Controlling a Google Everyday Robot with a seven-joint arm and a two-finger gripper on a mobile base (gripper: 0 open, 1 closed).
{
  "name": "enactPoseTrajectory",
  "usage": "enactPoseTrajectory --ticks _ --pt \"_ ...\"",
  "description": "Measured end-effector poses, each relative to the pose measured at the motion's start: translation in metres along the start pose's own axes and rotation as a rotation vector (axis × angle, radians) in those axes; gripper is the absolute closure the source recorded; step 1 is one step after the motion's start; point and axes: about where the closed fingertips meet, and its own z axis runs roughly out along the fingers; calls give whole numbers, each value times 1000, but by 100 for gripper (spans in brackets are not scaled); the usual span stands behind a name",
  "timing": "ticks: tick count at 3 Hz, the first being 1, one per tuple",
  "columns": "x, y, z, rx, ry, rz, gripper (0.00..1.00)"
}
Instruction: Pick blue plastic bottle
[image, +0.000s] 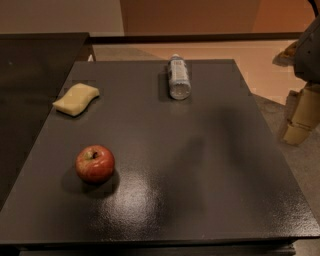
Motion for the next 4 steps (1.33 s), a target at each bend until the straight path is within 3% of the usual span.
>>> enactPoseTrajectory --ticks 1,2,4 --pt "0 0 0 0 0 0 0" --pt "-11 -16 9 -10 -14 8 0" --pt "-34 -85 41 17 -54 180 0"
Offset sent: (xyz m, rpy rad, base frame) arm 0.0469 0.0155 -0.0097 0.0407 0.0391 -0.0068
